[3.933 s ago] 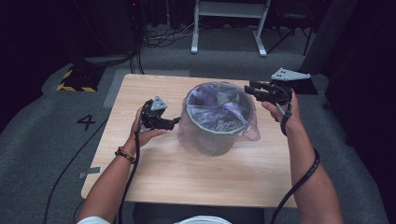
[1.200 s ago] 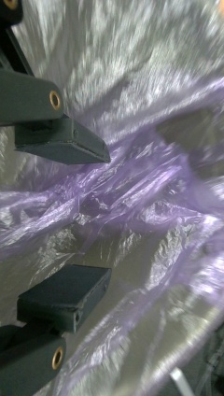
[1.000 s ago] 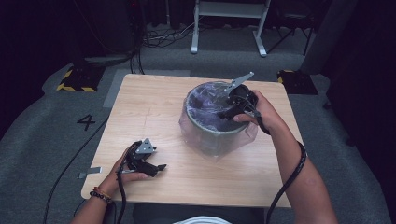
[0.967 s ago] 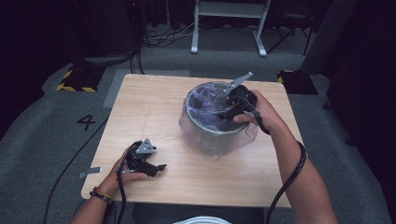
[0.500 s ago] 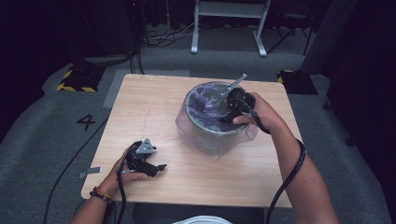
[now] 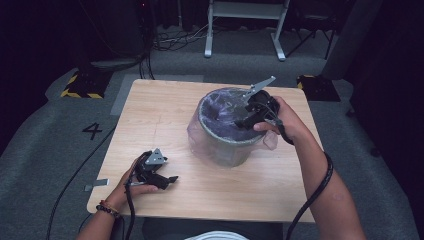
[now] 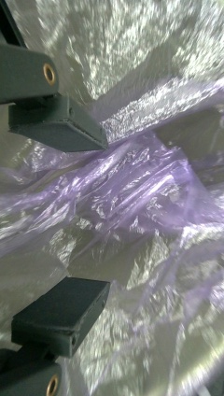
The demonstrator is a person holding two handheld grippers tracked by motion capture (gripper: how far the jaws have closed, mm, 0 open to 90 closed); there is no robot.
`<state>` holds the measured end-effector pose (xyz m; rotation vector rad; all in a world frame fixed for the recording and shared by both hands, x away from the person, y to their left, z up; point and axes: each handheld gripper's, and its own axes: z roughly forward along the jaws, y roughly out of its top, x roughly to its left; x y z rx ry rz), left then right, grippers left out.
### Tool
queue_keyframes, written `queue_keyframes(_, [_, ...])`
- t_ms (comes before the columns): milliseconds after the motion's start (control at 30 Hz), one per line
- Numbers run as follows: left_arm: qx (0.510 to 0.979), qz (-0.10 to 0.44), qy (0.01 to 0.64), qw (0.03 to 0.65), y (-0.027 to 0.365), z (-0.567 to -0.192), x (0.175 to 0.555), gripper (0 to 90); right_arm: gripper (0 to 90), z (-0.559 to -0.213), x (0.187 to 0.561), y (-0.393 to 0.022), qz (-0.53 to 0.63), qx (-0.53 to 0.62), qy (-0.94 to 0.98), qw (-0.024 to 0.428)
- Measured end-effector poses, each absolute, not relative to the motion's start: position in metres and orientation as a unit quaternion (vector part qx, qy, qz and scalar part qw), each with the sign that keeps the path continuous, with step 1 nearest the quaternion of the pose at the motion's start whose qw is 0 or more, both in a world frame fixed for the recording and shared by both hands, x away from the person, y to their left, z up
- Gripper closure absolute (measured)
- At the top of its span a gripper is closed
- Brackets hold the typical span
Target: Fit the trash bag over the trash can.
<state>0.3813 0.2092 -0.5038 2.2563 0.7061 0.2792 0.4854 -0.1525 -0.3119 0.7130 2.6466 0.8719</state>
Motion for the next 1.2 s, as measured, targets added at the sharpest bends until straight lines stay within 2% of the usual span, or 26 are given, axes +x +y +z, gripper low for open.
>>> queue_keyframes(433, [0.88, 0.109, 0.275, 0.372, 0.209, -0.504, 0.381, 15.2, 26.3, -0.291, 0.46, -0.185, 0.367, 0.229, 0.89, 0.147])
queue_keyframes(1200, [0.88, 0.109, 0.275, 0.371, 0.209, -0.504, 0.381, 15.1, 23.7, -0.295, 0.428, -0.23, 0.388, 0.23, 0.878, 0.161])
